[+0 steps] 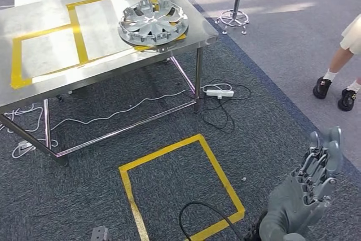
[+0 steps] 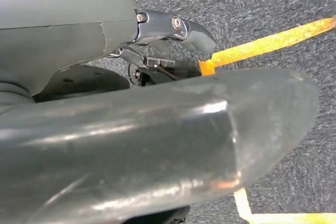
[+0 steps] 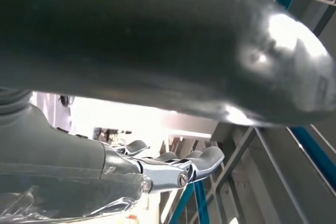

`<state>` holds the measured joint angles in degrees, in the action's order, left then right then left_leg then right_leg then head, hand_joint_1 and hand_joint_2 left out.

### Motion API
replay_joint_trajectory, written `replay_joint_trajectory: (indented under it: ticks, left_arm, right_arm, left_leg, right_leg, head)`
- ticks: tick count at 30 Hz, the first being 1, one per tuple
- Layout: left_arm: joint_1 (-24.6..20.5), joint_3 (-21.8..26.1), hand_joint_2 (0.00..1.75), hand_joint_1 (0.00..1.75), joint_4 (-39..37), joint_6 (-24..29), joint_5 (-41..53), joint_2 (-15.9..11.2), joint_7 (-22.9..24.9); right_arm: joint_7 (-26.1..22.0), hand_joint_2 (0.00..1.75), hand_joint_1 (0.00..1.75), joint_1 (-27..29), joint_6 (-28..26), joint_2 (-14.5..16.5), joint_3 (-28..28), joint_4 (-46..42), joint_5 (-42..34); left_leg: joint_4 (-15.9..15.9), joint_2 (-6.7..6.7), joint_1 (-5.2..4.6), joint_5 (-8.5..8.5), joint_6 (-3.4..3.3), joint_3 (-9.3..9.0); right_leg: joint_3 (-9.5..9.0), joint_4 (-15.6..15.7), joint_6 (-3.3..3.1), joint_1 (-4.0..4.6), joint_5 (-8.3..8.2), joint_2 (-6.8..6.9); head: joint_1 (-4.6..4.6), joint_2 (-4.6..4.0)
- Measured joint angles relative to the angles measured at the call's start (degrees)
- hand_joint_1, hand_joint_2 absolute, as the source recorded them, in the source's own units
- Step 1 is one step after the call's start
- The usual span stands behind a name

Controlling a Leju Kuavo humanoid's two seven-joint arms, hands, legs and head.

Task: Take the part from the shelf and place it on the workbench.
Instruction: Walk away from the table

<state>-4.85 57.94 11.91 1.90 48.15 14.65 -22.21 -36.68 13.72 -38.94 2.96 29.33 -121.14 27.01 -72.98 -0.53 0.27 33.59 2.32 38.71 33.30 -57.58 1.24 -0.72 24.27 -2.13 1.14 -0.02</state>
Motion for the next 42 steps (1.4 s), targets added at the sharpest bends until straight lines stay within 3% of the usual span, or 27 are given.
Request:
replay_joint_trajectory:
  ticks: [2, 4, 6, 8, 10, 12, 13, 14, 15, 16, 17, 19, 21, 23, 25, 27, 29, 30, 31, 32, 34, 36, 38, 40, 42]
  left_arm:
    - [-0.02, 0.0, 0.0, 0.0, 0.0, -0.01, 0.08, -0.07, 0.0]
    - [-0.06, 0.0, 0.0, 0.0, -0.01, -0.04, 0.25, -0.11, 0.0]
    - [-0.11, 0.0, 0.0, 0.0, -0.01, -0.1, 0.39, -0.13, 0.0]
    - [-0.15, 0.0, 0.0, 0.0, 0.0, -0.15, 0.44, -0.12, 0.0]
    - [-0.16, 0.0, 0.0, 0.0, 0.0, -0.17, 0.48, -0.12, -0.01]
    - [-0.04, 0.0, 0.0, 0.0, 0.0, -0.19, 0.52, -0.14, -0.02]
    - [0.04, 0.0, 0.0, 0.0, 0.0, -0.2, 0.54, -0.18, -0.02]
    - [0.1, 0.0, 0.0, 0.0, 0.0, -0.24, 0.56, -0.22, -0.01]
    - [0.12, 0.0, 0.0, 0.0, 0.0, -0.28, 0.57, -0.26, -0.01]
    - [0.1, 0.0, 0.0, 0.0, 0.0, -0.33, 0.58, -0.28, -0.01]
    - [0.07, 0.0, 0.0, 0.0, 0.0, -0.38, 0.58, -0.28, -0.01]
    - [0.05, 0.0, 0.0, 0.0, 0.0, -0.46, 0.62, -0.28, -0.02]
    - [0.03, 0.0, 0.0, 0.0, 0.0, -0.5, 0.65, -0.31, -0.02]
    - [-0.03, 0.0, 0.0, 0.0, 0.0, -0.51, 0.66, -0.32, -0.02]
    - [-0.09, 0.0, 0.0, 0.0, 0.0, -0.52, 0.66, -0.31, -0.03]
    - [-0.08, 0.0, 0.0, 0.0, 0.0, -0.54, 0.66, -0.34, -0.04]
    - [-0.01, 0.0, 0.0, 0.0, 0.0, -0.55, 0.66, -0.42, -0.04]
    - [0.02, 0.0, 0.0, 0.0, 0.0, -0.55, 0.66, -0.45, -0.04]
    - [0.03, 0.0, 0.0, 0.0, 0.0, -0.55, 0.66, -0.47, -0.04]
    - [0.02, 0.0, 0.0, 0.0, 0.0, -0.55, 0.66, -0.48, -0.04]
    - [-0.04, 0.0, 0.0, 0.0, 0.0, -0.55, 0.66, -0.46, -0.04]
    - [-0.12, 0.0, 0.0, 0.0, 0.0, -0.55, 0.67, -0.43, -0.04]
    - [-0.19, 0.0, 0.0, 0.0, 0.0, -0.55, 0.68, -0.4, -0.04]
    - [-0.22, 0.0, 0.0, 0.0, 0.0, -0.55, 0.77, -0.35, -0.05]
    - [-0.13, 0.0, 0.0, 0.0, 0.0, -0.55, 0.9, -0.33, -0.08]
  right_arm:
    - [0.0, 0.0, 0.0, -0.03, 0.01, 0.0, 0.0, 0.01, 0.04]
    - [0.02, 0.0, 0.0, -0.15, 0.01, 0.0, 0.0, 0.0, 0.14]
    - [0.09, 0.0, 0.0, -0.25, 0.01, 0.0, 0.0, 0.0, 0.31]
    - [0.16, 0.0, 0.0, -0.25, 0.0, -0.01, 0.0, 0.01, 0.41]
    - [0.2, 0.0, 0.0, -0.32, -0.01, -0.01, 0.0, 0.01, 0.45]
    - [0.25, 0.0, 0.0, -0.45, -0.01, -0.01, 0.0, 0.01, 0.51]
    - [0.28, 0.0, 0.0, -0.48, -0.01, -0.01, 0.0, 0.02, 0.54]
    - [0.31, 0.0, 0.0, -0.48, -0.01, -0.01, 0.0, 0.02, 0.55]
    - [0.33, 0.0, 0.0, -0.47, -0.01, -0.01, 0.0, 0.03, 0.56]
    - [0.36, 0.0, 0.0, -0.47, -0.01, -0.01, 0.0, 0.03, 0.56]
    - [0.38, 0.0, 0.0, -0.47, -0.01, -0.01, 0.0, 0.03, 0.58]
    - [0.45, 0.0, 0.0, -0.55, -0.01, -0.01, 0.0, 0.03, 0.74]
    - [0.53, 0.0, 0.0, -0.62, -0.01, -0.01, 0.01, 0.03, 0.96]
    - [0.57, 0.0, 0.0, -0.61, -0.01, -0.01, 0.02, 0.02, 1.05]
    - [0.61, 0.0, 0.0, -0.64, -0.01, -0.01, 0.04, 0.0, 1.15]
    - [0.66, 0.0, 0.0, -0.68, -0.01, -0.01, 0.06, 0.01, 1.26]
    - [0.69, 0.0, 0.0, -0.67, -0.01, -0.01, 0.07, 0.03, 1.29]
    - [0.7, 0.0, 0.0, -0.66, -0.01, -0.01, 0.07, 0.04, 1.3]
    - [0.72, 0.0, 0.0, -0.66, -0.01, -0.01, 0.07, 0.04, 1.31]
    - [0.73, 0.0, 0.0, -0.66, -0.01, -0.01, 0.07, 0.05, 1.31]
    - [0.75, 0.0, 0.0, -0.68, -0.01, -0.01, 0.07, 0.05, 1.33]
    - [0.8, 0.0, 0.0, -0.66, -0.01, -0.01, 0.08, 0.05, 1.38]
    - [0.85, 0.0, 0.0, -0.63, -0.01, -0.01, 0.09, 0.04, 1.43]
    - [0.89, 0.0, 0.0, -0.62, -0.01, -0.01, 0.09, 0.03, 1.46]
    - [0.93, 0.0, 0.0, -0.65, -0.01, -0.01, 0.09, 0.04, 1.51]
  left_leg:
    - [5.14, 0.79, 0.28, -3.77, 0.13, -2.46]
    - [12.34, 3.33, 0.86, -6.67, 0.25, -5.94]
    - [15.24, 4.76, 1.02, -7.01, -0.23, -7.17]
    - [15.39, 3.73, 0.87, -7.14, -1.22, -7.12]
    - [15.55, 2.49, 0.91, -7.36, -2.11, -7.18]
    - [15.6, 1.17, 0.73, -7.32, -2.64, -7.19]
    - [15.6, 0.42, 0.57, -7.27, -2.77, -7.2]
    - [15.59, -0.3, 0.42, -7.22, -2.85, -7.23]
    - [15.58, -0.99, 0.31, -7.15, -2.89, -7.29]
    - [15.58, -1.57, 0.23, -7.06, -2.89, -7.42]
    - [15.58, -2.11, 0.19, -6.94, -2.83, -7.62]
    - [15.54, -2.93, -0.03, -6.59, -2.44, -8.09]
    - [15.54, -3.64, -0.28, -6.36, -1.88, -8.39]
    - [15.74, -4.47, -0.27, -6.28, -1.28, -8.53]
    - [14.51, -3.51, -0.11, -5.04, -0.61, -8.11]
    - [8.84, -1.21, 0.0, -1.68, -0.18, -5.54]
    - [1.76, -0.14, 0.02, 1.12, -0.02, -1.9]
    - [0.25, 0.03, 0.04, 1.0, 0.03, -0.94]
    - [0.85, 0.17, 0.08, -0.26, 0.04, -0.99]
    - [3.47, 0.46, 0.18, -2.35, 0.07, -2.05]
    - [10.96, 2.48, 0.64, -6.15, 0.18, -5.37]
    - [15.01, 4.26, 0.85, -7.15, -0.15, -7.13]
    - [15.41, 3.85, 0.67, -7.11, -1.06, -7.21]
    - [15.62, 2.73, 0.68, -7.37, -1.98, -7.29]
    - [15.74, 1.41, 0.62, -7.41, -2.61, -7.34]
  right_leg:
    - [0.01, -0.07, 0.31, -0.18, -0.13, -1.29]
    - [0.37, -0.49, 0.95, -0.16, -0.15, -2.59]
    - [0.94, -0.68, 1.75, -0.18, -0.31, -3.68]
    - [1.44, -0.42, 2.5, -0.45, -0.63, -4.35]
    - [2.61, -2.37, 2.99, -0.35, 0.67, -2.61]
    - [5.68, -9.09, 3.2, -0.16, 4.34, 0.3]
    - [7.58, -13.14, 3.26, -0.16, 6.14, 1.09]
    - [8.94, -16.11, 3.26, -0.16, 7.14, 1.49]
    - [9.32, -17.13, 3.2, -0.15, 7.09, 1.7]
    - [8.42, -15.66, 3.06, -0.12, 5.94, 1.87]
    - [6.43, -12.17, 2.85, -0.04, 4.11, 2.31]
    - [2.08, -4.42, 2.24, 0.33, 1.32, 4.63]
    - [0.37, -1.26, 1.65, 0.68, 0.64, 5.86]
    - [0.55, -1.15, 1.02, 0.73, 0.4, 4.63]
    - [0.61, -0.75, 0.36, 0.47, 0.03, 3.41]
    - [0.65, -0.52, -0.03, 0.22, -0.22, 2.24]
    - [0.76, -0.52, -0.15, 0.19, -0.28, 0.99]
    - [0.77, -0.53, -0.15, 0.18, -0.3, 0.29]
    - [0.75, -0.54, -0.1, 0.13, -0.33, -0.46]
    - [0.72, -0.57, 0.02, 0.04, -0.37, -1.24]
    - [0.85, -0.84, 0.51, -0.05, -0.4, -2.72]
    - [1.28, -0.99, 1.2, -0.09, -0.53, -3.87]
    - [1.67, -0.65, 1.98, -0.31, -0.87, -4.81]
    - [2.33, -1.48, 2.55, -0.3, -0.32, -3.49]
    - [4.91, -6.93, 2.84, -0.1, 2.76, -0.29]
  head:
    - [-0.01, 0.0]
    - [-0.13, 0.0]
    - [-0.28, 0.0]
    - [-0.36, 0.0]
    - [0.0, 0.0]
    - [0.43, 0.0]
    - [0.48, 0.0]
    - [0.46, 0.0]
    - [0.47, 0.0]
    - [0.46, 0.0]
    - [0.46, 0.0]
    - [0.44, 0.0]
    - [0.38, 0.0]
    - [0.35, 0.0]
    - [0.26, 0.0]
    - [0.05, 0.0]
    - [-0.04, 0.0]
    - [-0.06, 0.0]
    - [-0.05, 0.0]
    - [-0.06, 0.0]
    - [-0.14, 0.0]
    - [-0.27, 0.01]
    - [-0.33, 0.01]
    - [-0.12, 0.0]
    - [0.29, 0.0]
